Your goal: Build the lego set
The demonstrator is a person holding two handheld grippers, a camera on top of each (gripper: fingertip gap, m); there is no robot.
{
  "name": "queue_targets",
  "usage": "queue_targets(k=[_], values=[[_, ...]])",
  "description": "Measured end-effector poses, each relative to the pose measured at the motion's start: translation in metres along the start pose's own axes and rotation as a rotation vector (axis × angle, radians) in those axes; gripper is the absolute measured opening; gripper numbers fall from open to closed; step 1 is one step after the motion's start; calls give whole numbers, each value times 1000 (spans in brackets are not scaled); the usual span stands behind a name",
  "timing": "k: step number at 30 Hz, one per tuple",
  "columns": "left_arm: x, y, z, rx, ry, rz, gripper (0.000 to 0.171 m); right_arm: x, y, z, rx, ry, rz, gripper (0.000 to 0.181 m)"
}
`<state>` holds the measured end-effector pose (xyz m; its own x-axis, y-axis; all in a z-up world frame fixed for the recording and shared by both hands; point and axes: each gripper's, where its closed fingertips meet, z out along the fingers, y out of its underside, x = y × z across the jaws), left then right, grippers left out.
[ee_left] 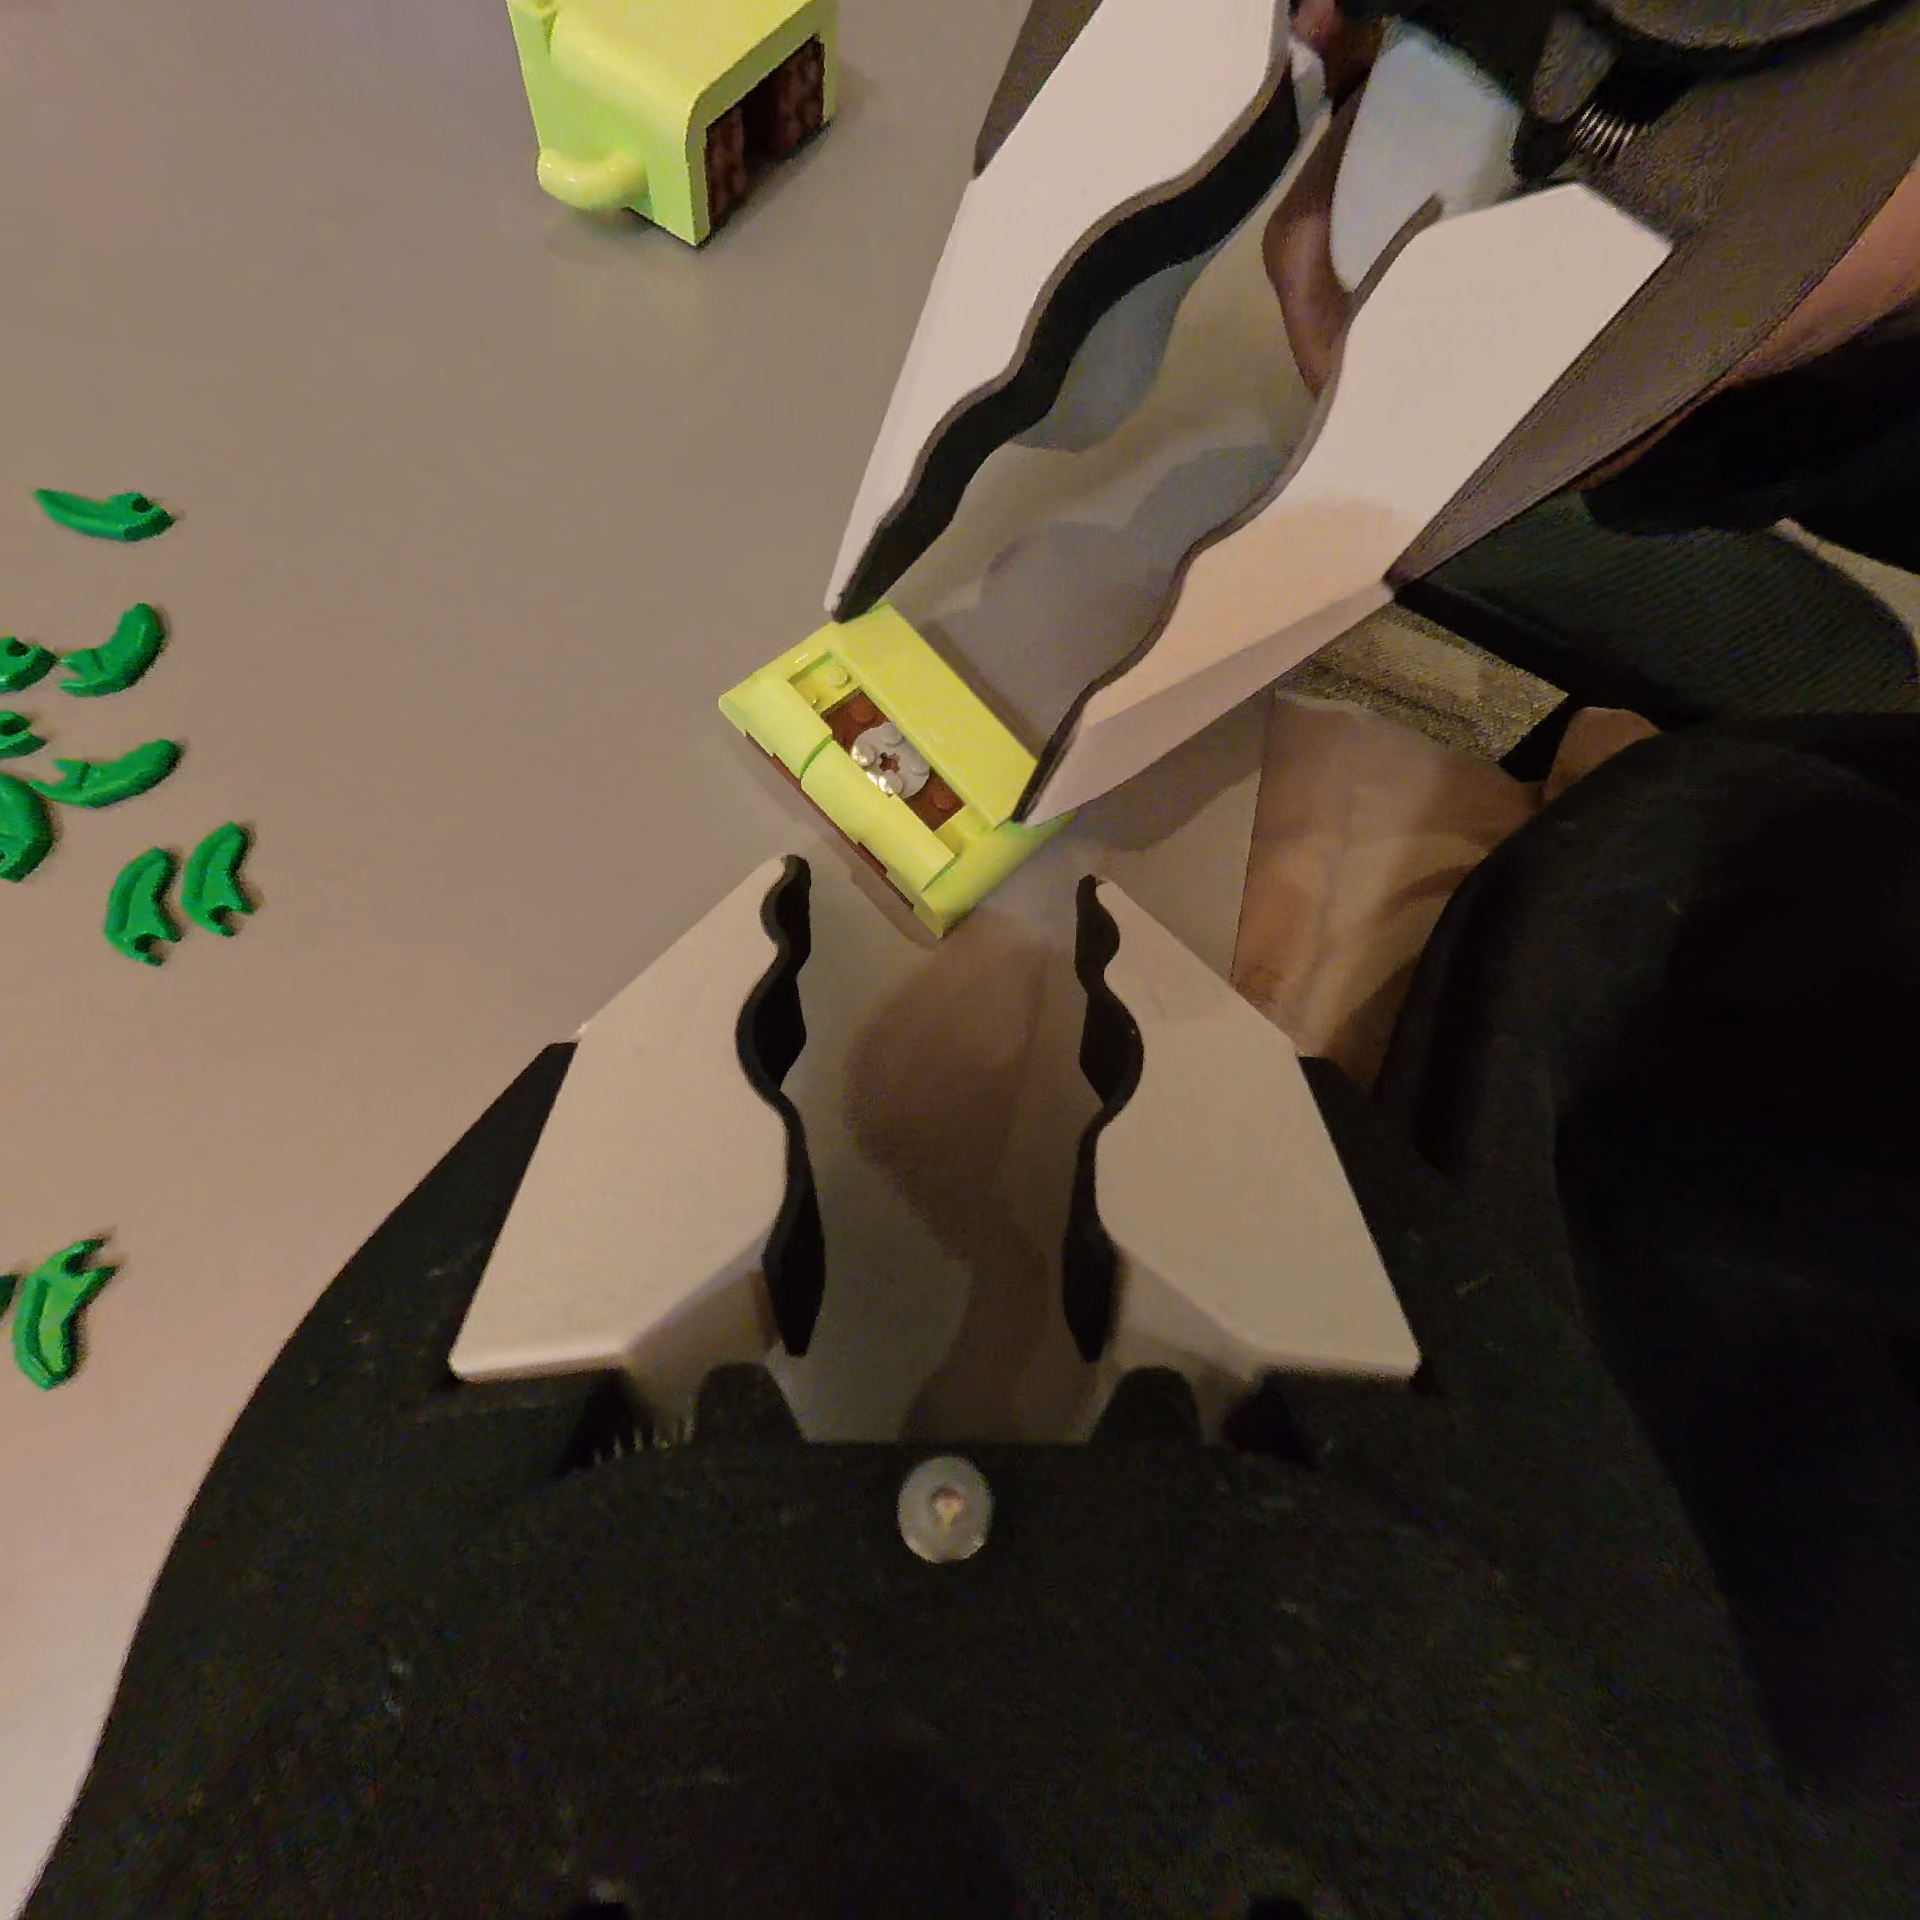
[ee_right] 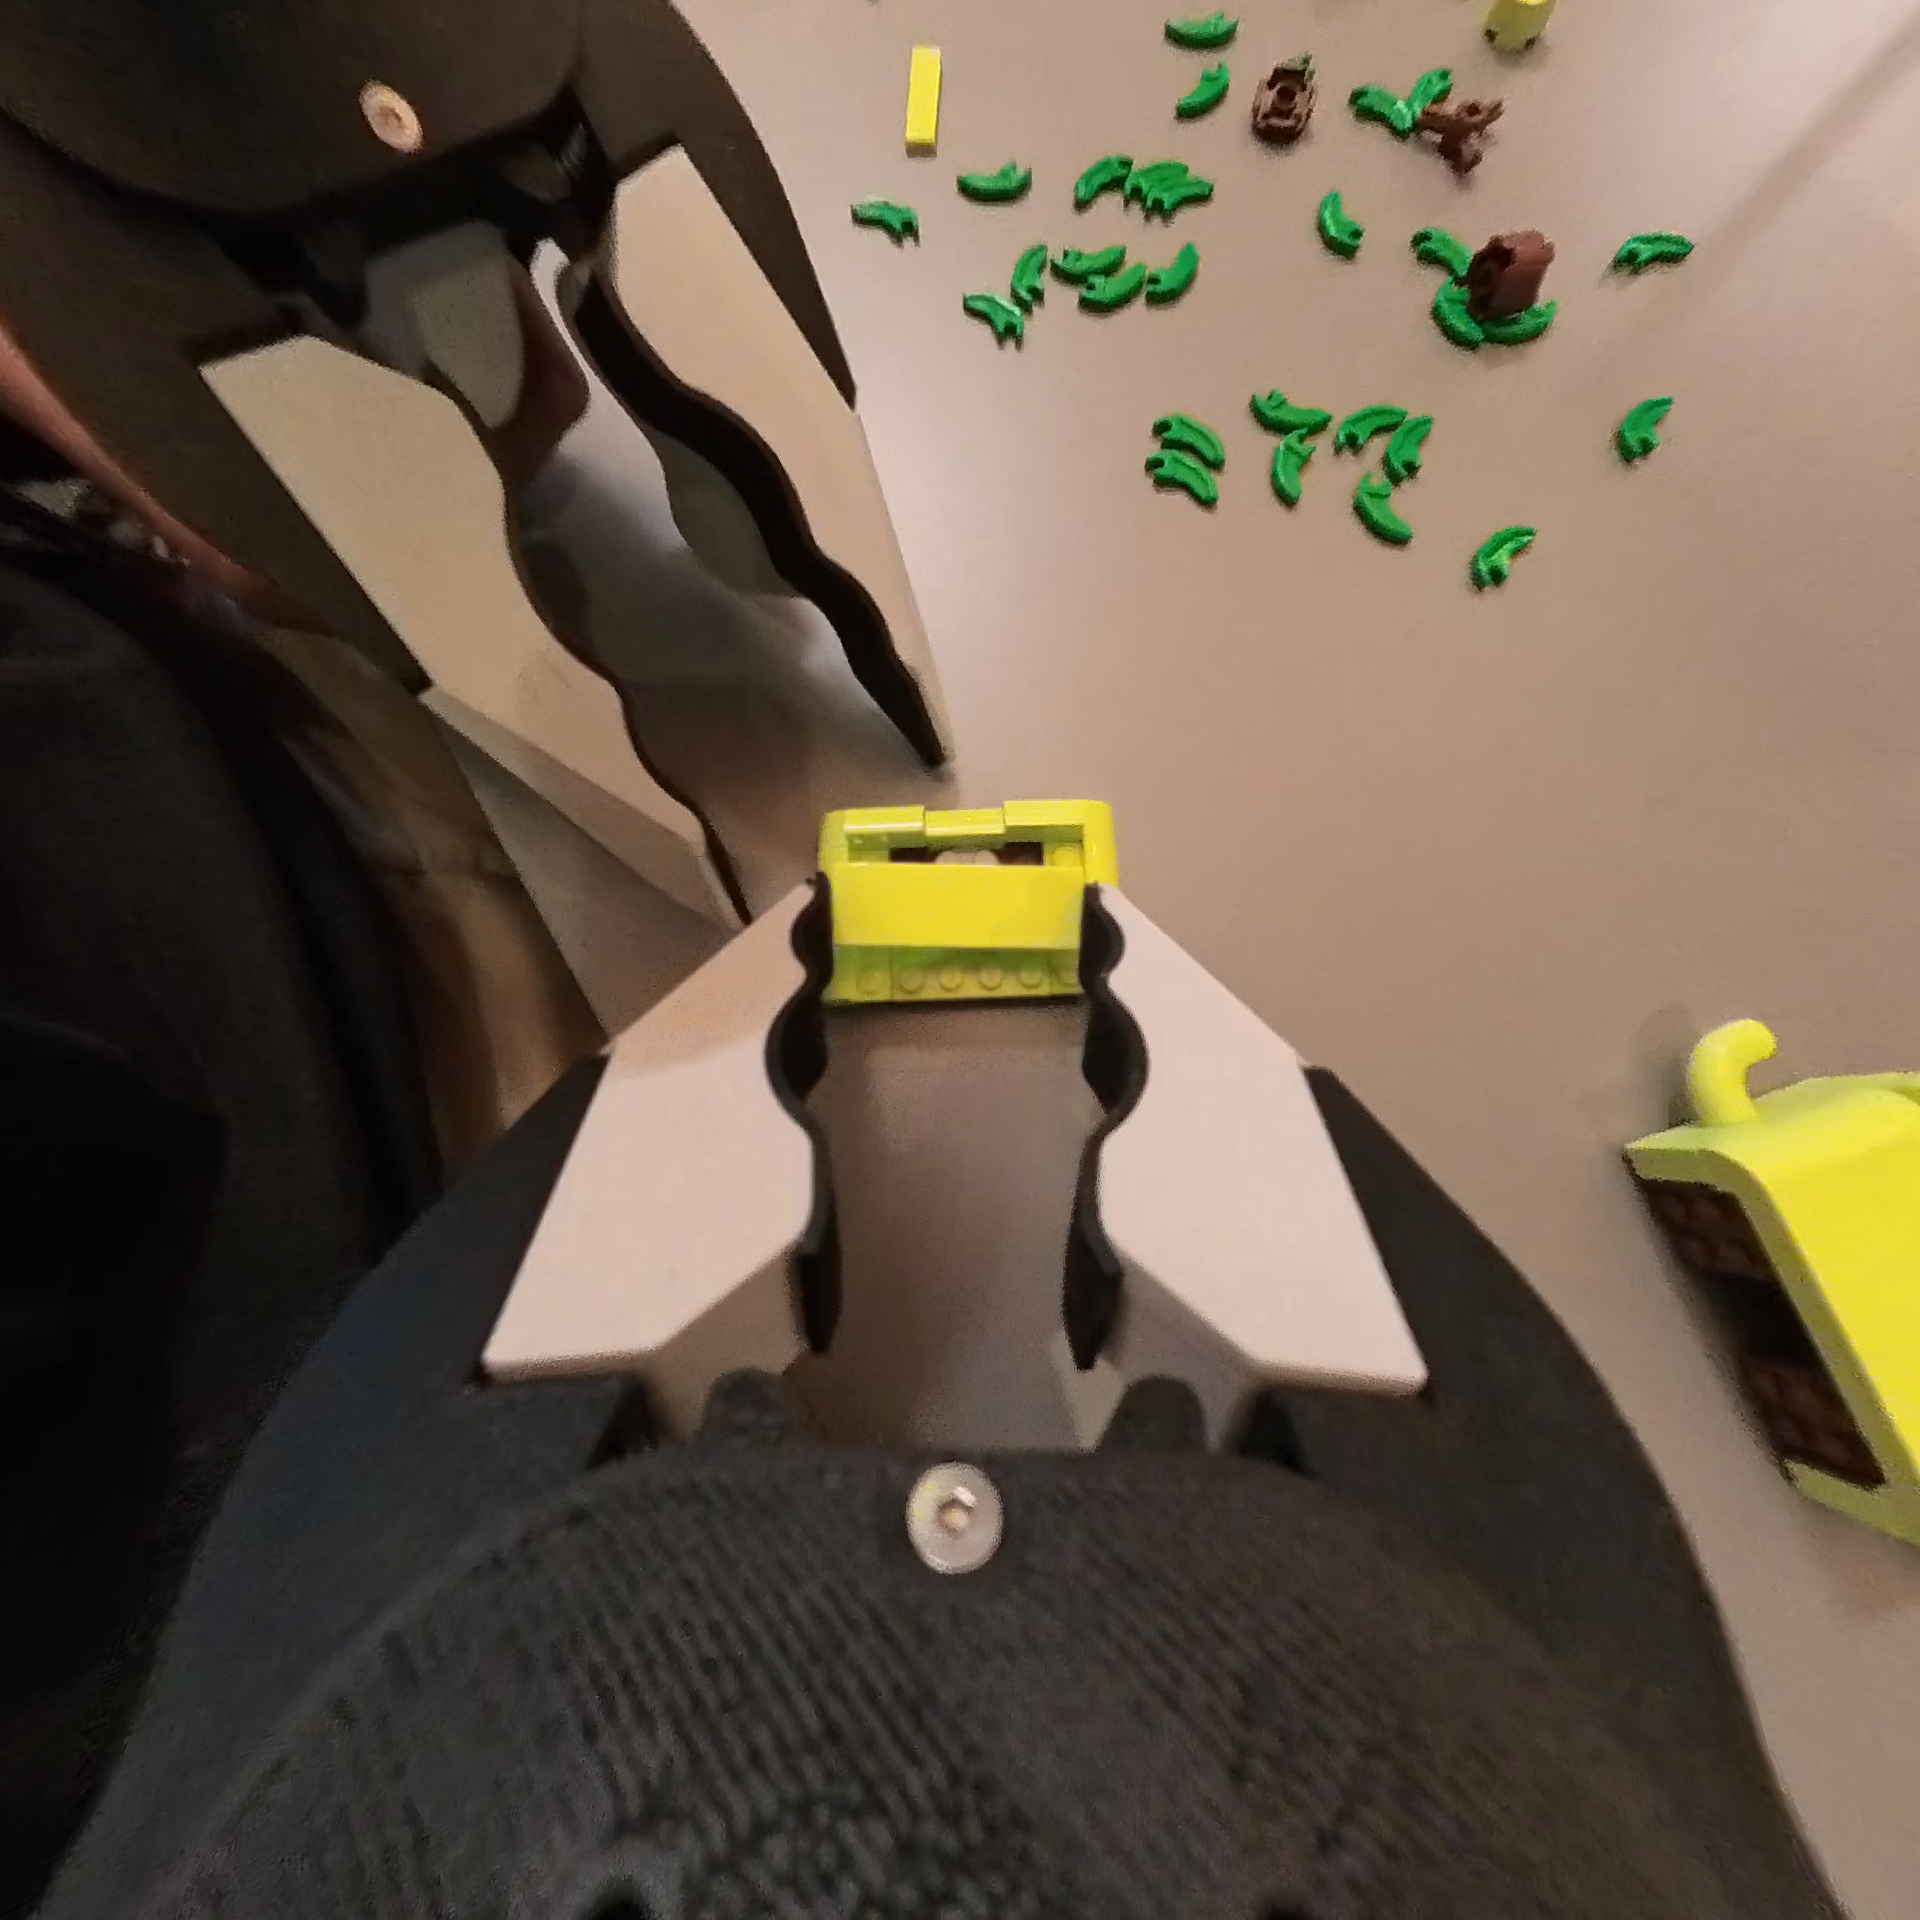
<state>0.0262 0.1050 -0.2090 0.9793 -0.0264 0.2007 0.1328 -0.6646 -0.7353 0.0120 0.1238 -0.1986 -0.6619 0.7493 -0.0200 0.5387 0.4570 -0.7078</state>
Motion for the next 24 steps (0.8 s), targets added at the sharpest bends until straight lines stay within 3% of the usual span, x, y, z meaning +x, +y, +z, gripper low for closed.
queue_targets(k=[15, 24], values=[[-2, 0, 6, -31, -41, 41, 44, 3, -3, 1, -12, -17, -57, 55], [-4, -1, 6, -21, -18, 5, 44, 1, 3, 2, -36, -21, -67, 35]])
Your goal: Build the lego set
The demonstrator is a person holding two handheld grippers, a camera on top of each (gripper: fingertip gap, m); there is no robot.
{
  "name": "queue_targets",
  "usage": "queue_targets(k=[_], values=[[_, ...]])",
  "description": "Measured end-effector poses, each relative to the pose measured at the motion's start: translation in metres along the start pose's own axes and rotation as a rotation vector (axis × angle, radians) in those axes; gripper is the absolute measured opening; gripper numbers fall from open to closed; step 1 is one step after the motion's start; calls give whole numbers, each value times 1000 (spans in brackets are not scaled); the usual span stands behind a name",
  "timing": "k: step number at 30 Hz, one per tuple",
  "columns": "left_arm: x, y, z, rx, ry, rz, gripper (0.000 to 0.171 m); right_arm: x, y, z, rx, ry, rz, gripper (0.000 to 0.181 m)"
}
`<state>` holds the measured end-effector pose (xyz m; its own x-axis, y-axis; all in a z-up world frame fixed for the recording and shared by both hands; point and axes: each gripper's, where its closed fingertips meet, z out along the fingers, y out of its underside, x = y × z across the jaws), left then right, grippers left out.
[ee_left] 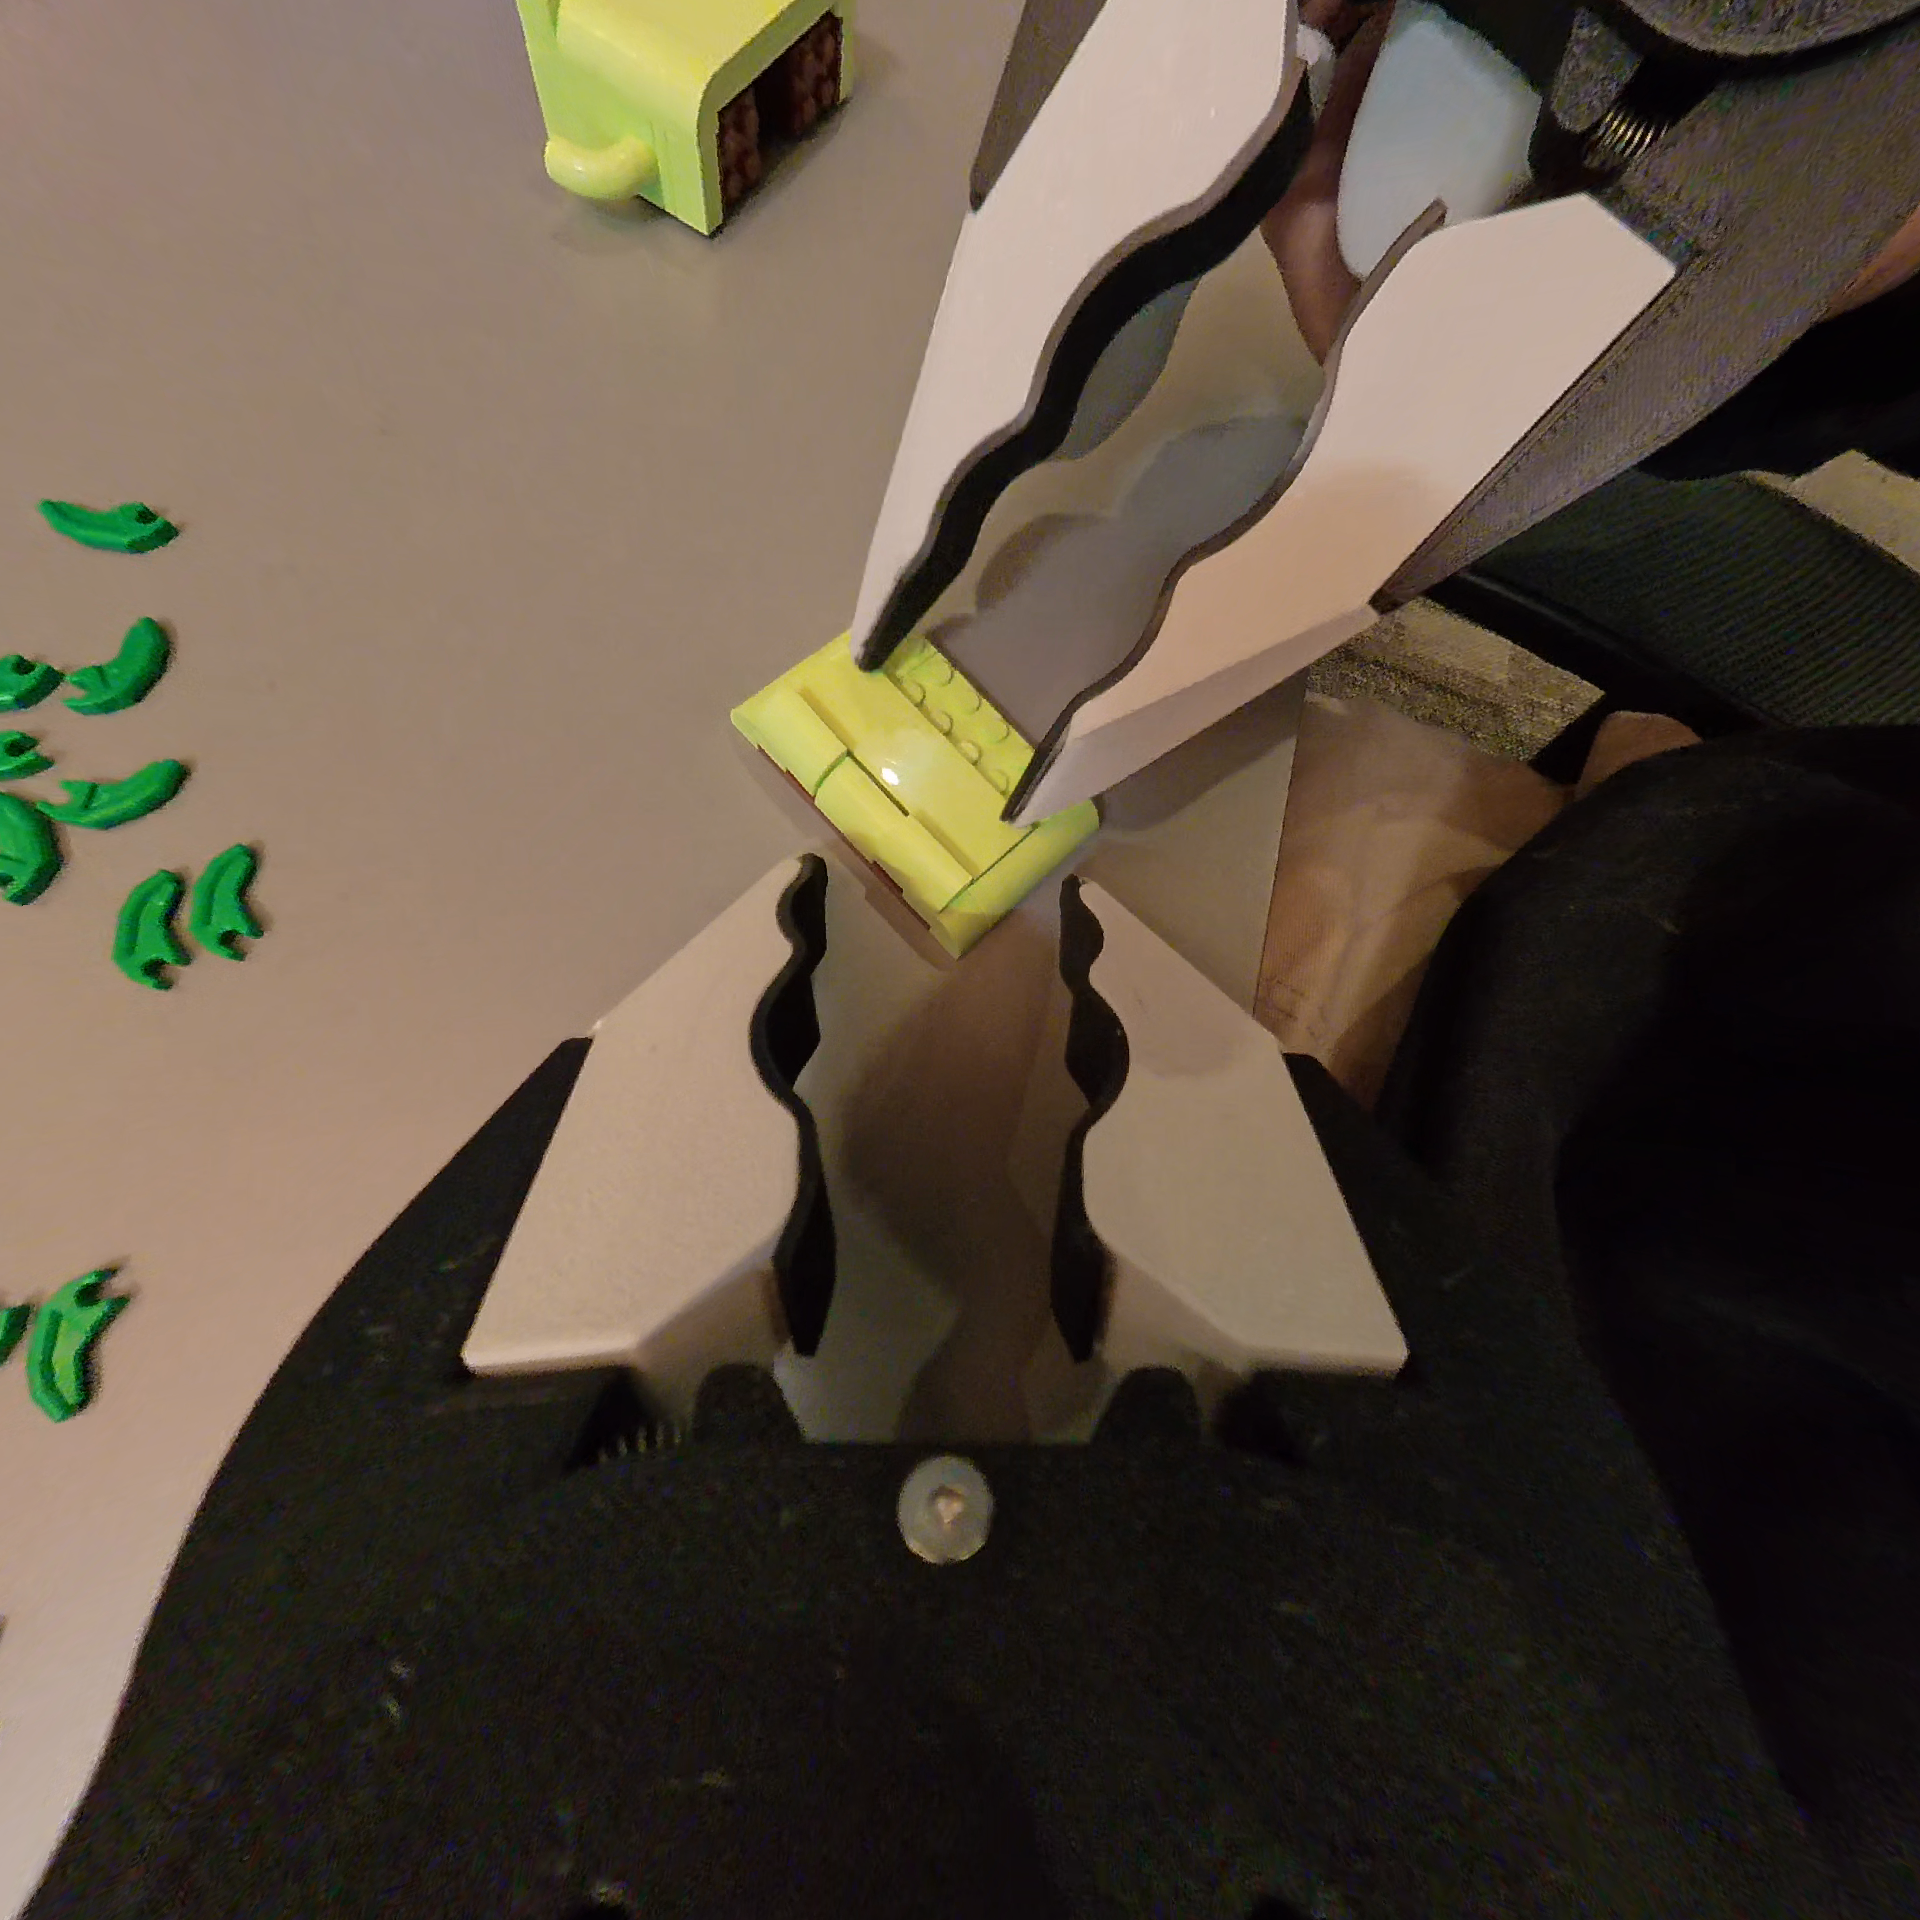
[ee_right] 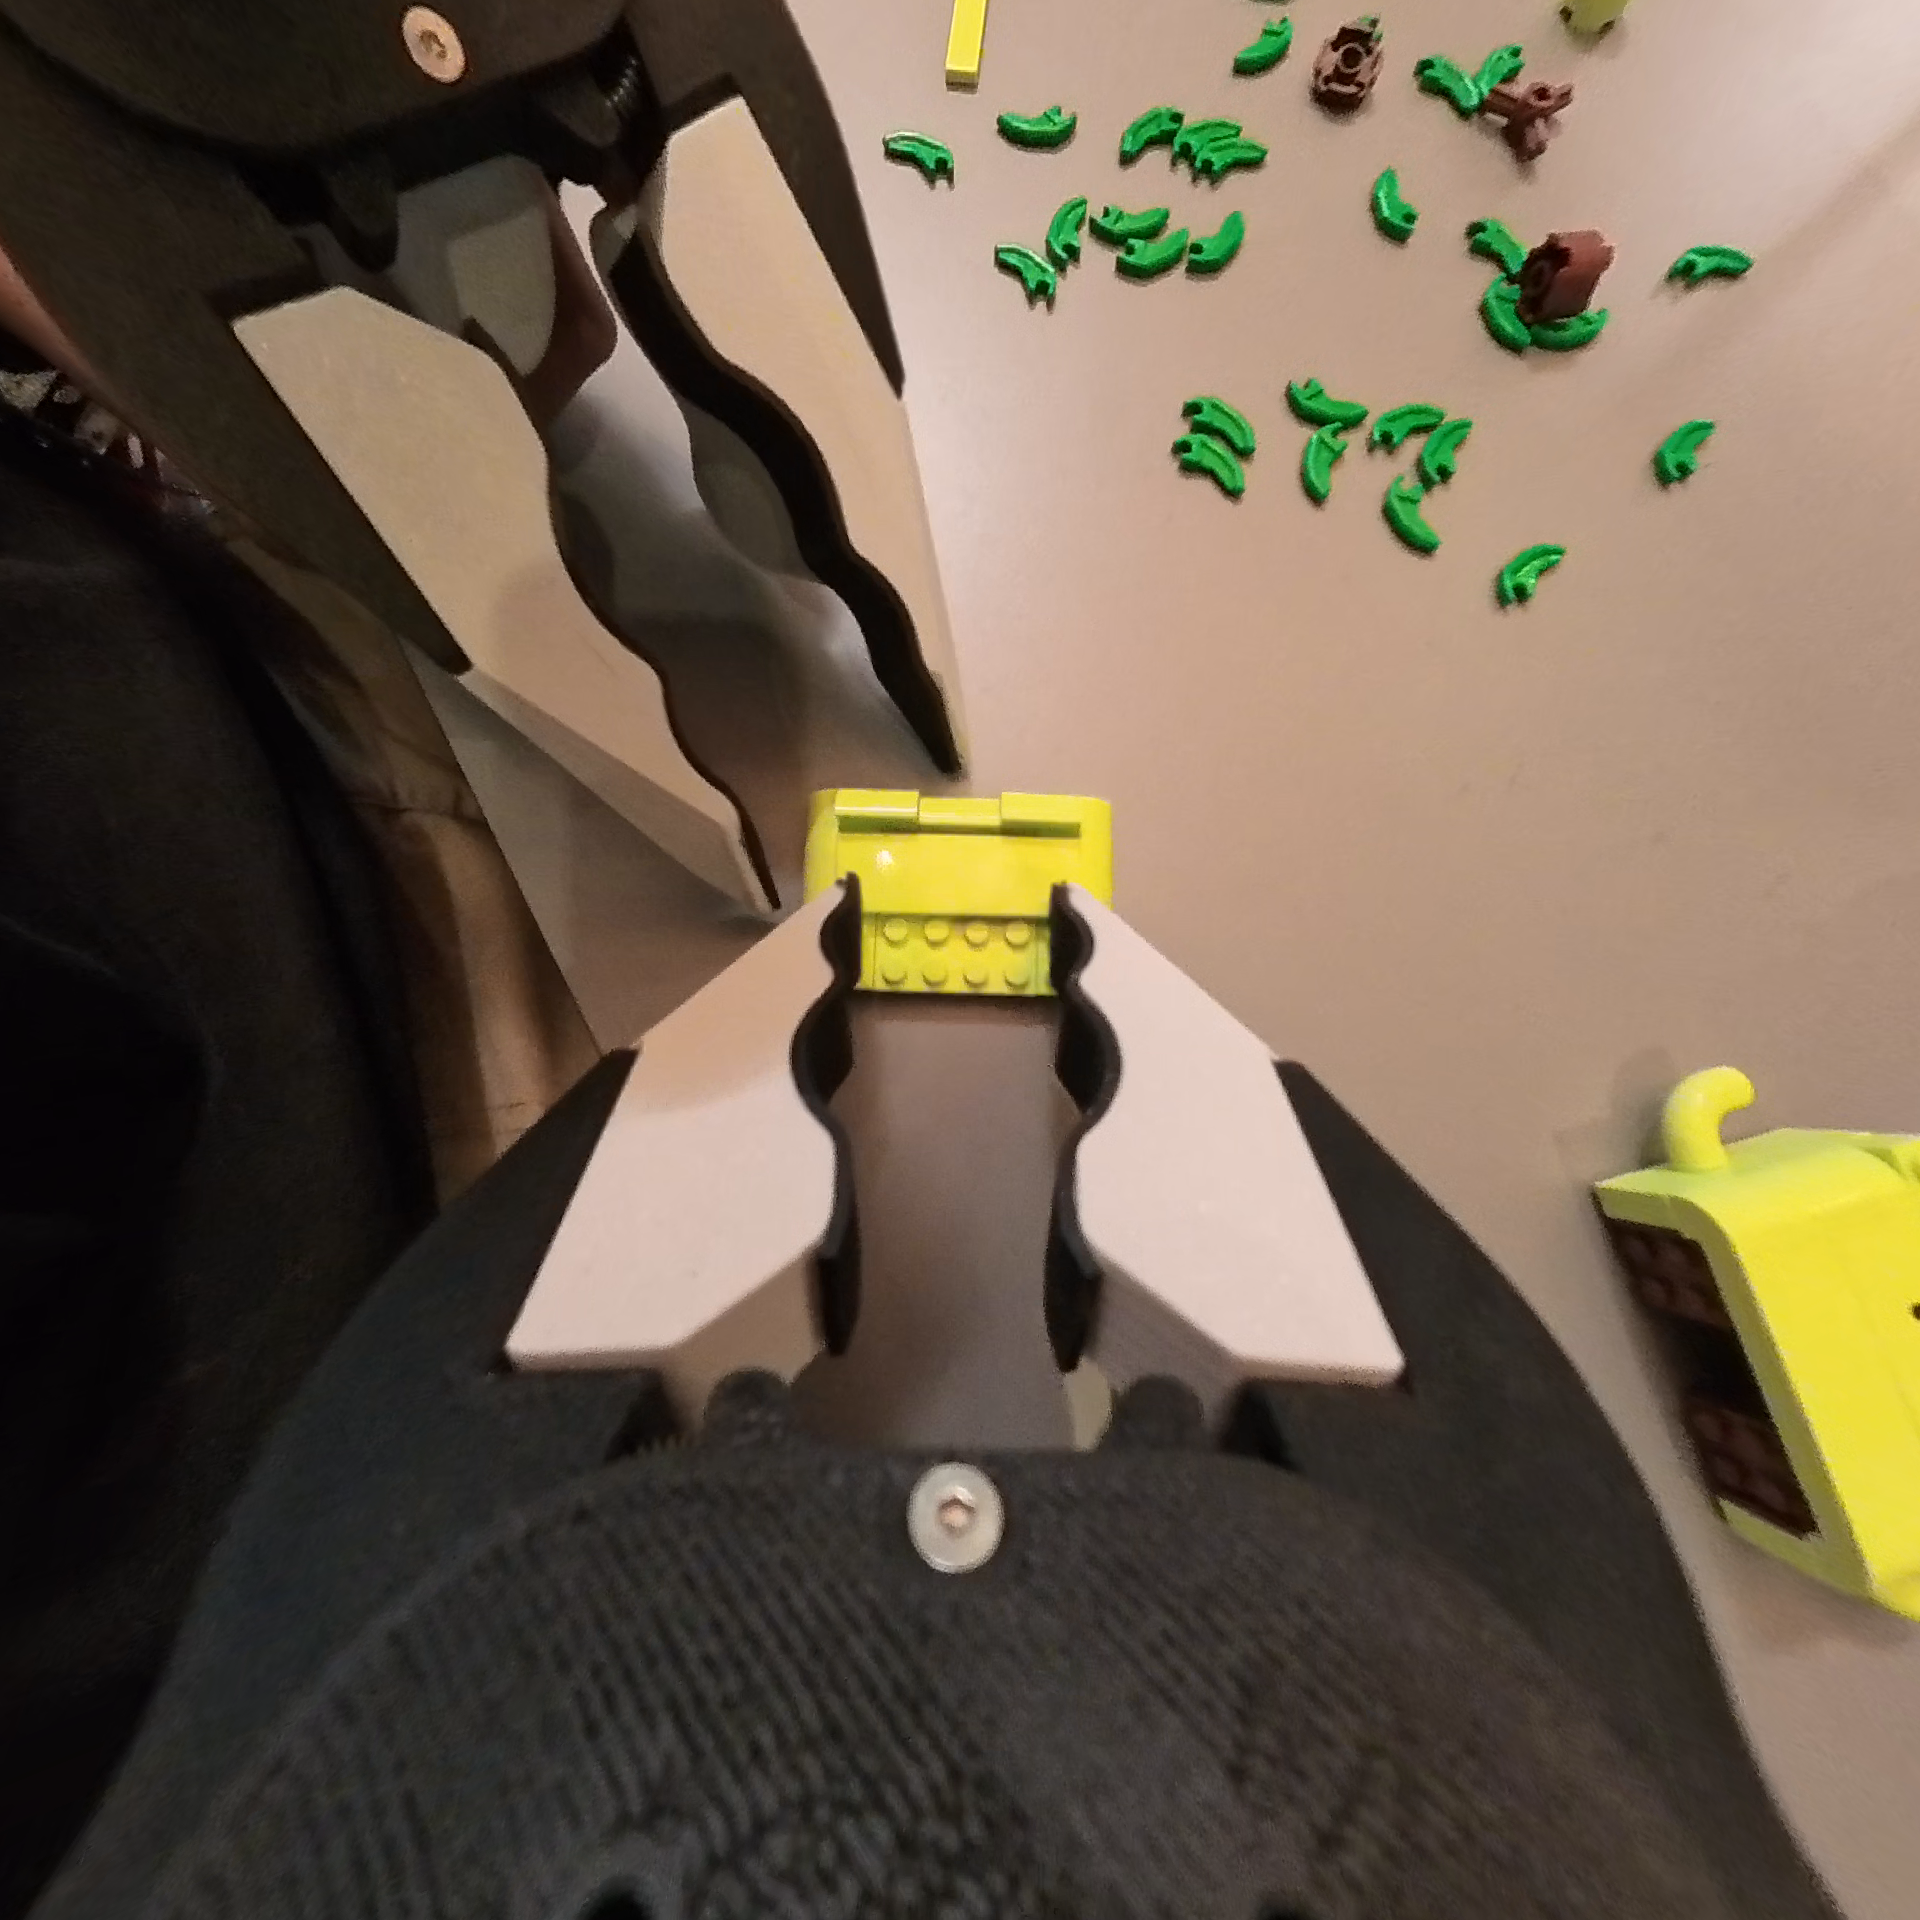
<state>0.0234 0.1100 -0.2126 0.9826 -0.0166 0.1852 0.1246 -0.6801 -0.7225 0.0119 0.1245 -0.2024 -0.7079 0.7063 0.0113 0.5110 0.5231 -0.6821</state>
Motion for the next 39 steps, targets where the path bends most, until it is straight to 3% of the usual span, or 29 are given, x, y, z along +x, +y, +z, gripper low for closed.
queue_targets(k=[21, 25, 31, 35, 39], values=[[1, -1, 3, -7, -2, 25, 43, -6, -8, 8, -36, -64, -37, 22], [1, -1, 3, -9, -5, 31, 43, -7, -10, 11, -37, -92, -33, 0], [1, -1, 3, -11, -14, 39, 43, -7, -10, 12, -25, -142, 69, 0], [1, -1, 3, -7, -8, 24, 43, -3, -8, 7, -37, -49, -90, 0], [0, -3, 1, 9, 17, -8, 43, 2, -20, -8, 88, -44, -3, 0]])
